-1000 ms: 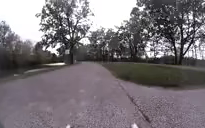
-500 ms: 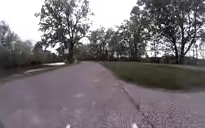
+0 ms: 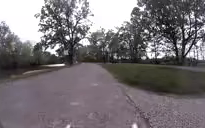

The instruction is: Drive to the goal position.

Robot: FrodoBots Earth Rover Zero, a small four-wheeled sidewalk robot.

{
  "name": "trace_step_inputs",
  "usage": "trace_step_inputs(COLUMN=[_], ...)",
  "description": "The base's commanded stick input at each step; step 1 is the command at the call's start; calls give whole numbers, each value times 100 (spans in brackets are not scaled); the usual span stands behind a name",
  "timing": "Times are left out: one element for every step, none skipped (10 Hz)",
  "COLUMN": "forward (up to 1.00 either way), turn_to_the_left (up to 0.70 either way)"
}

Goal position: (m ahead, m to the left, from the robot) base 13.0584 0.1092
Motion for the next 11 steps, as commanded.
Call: trace_step_inputs(forward=[91,100,100,100,100,100,100,100,100,100,100], turn_to_the_left=[0,0,0,0,0,0,0,0,0,0,0])
